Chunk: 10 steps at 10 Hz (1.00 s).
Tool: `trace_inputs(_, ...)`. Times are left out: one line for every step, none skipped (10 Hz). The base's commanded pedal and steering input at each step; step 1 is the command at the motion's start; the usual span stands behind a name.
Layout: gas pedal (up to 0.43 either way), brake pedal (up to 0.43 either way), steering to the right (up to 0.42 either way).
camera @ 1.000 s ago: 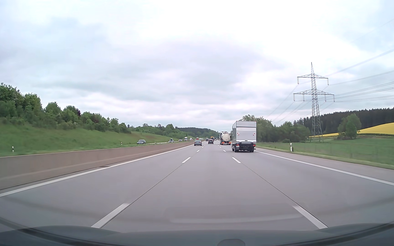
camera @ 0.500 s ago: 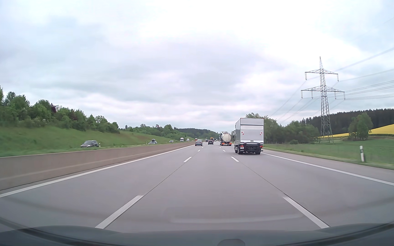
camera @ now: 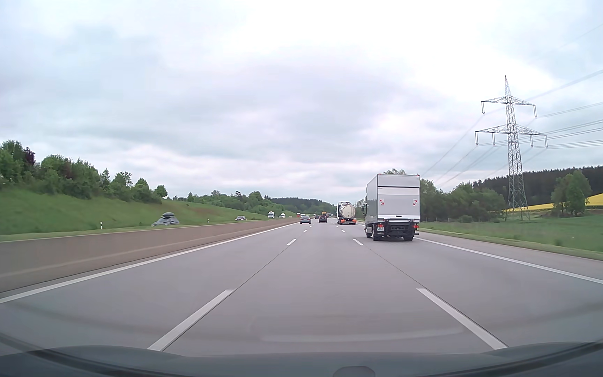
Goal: Follow the waypoints while adhering to traffic rules and regulations
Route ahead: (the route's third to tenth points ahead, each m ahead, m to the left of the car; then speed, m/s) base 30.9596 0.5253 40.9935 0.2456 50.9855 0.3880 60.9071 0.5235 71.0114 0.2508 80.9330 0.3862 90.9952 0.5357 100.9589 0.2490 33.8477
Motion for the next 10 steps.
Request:
trace_inputs(0.280,0.000,-0.001)
trace_inputs(0.280,0.000,-0.001)
trace_inputs(0.280,0.000,-0.001)
trace_inputs(0.280,0.000,-0.001)
trace_inputs(0.287,0.000,-0.001)
trace_inputs(0.299,0.000,-0.001)
trace_inputs(0.299,0.000,-0.001)
trace_inputs(0.299,0.000,-0.001)
trace_inputs(0.299,0.000,-0.001)
trace_inputs(0.299,0.000,-0.001)
